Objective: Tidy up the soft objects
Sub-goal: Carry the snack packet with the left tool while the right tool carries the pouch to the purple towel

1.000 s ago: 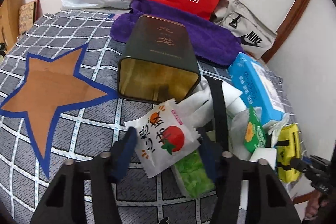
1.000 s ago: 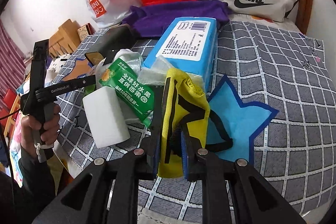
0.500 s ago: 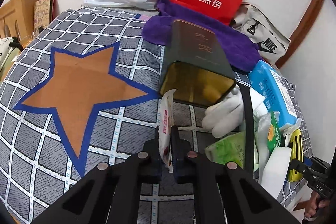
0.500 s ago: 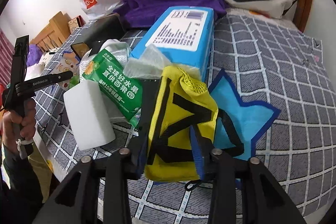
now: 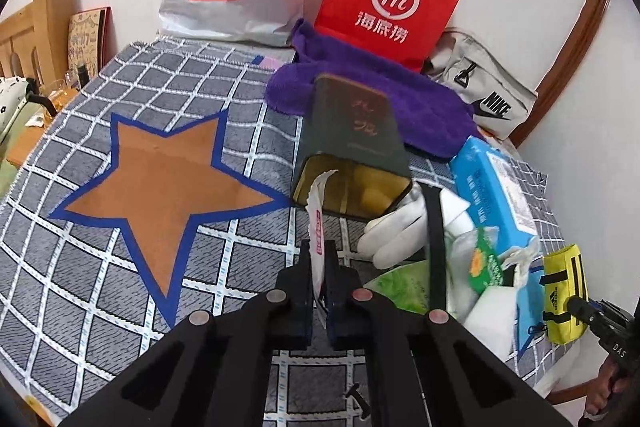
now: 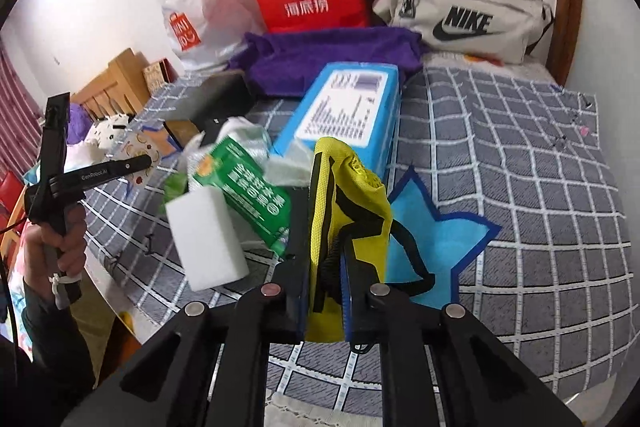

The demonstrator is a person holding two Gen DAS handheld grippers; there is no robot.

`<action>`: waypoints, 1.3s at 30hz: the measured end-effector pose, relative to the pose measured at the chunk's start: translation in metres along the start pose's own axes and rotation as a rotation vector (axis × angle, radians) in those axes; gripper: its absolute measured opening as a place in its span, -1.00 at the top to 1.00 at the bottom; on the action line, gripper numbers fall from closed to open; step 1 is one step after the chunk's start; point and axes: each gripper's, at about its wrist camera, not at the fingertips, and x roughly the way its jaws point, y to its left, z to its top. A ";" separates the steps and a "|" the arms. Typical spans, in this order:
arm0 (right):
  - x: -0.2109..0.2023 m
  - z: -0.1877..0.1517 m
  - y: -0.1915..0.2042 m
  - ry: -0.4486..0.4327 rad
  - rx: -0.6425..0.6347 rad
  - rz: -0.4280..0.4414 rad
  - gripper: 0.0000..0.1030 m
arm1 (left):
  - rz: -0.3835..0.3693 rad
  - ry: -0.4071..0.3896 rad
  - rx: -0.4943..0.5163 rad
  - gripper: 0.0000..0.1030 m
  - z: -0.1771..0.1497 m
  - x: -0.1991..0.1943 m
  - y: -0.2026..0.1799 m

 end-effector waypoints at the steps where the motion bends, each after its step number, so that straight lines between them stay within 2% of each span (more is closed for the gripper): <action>1: -0.003 0.001 0.000 -0.010 -0.001 0.001 0.76 | 0.003 -0.003 0.005 0.91 0.001 -0.004 -0.002; 9: -0.014 0.024 0.001 -0.050 -0.011 0.012 0.76 | 0.071 -0.015 0.034 0.90 0.018 -0.023 -0.017; 21: -0.002 0.088 0.005 -0.101 -0.068 0.023 0.76 | 0.067 -0.037 0.043 0.90 0.062 -0.029 -0.031; 26: 0.007 0.116 0.005 -0.117 -0.089 0.038 0.76 | 0.062 -0.033 0.033 0.90 0.085 -0.019 -0.032; 34: 0.044 0.163 -0.005 -0.096 -0.086 0.037 0.76 | 0.051 -0.013 0.019 0.90 0.118 0.010 -0.034; 39: 0.064 0.185 -0.013 -0.087 -0.079 0.035 0.76 | 0.073 -0.008 0.025 0.90 0.137 0.027 -0.035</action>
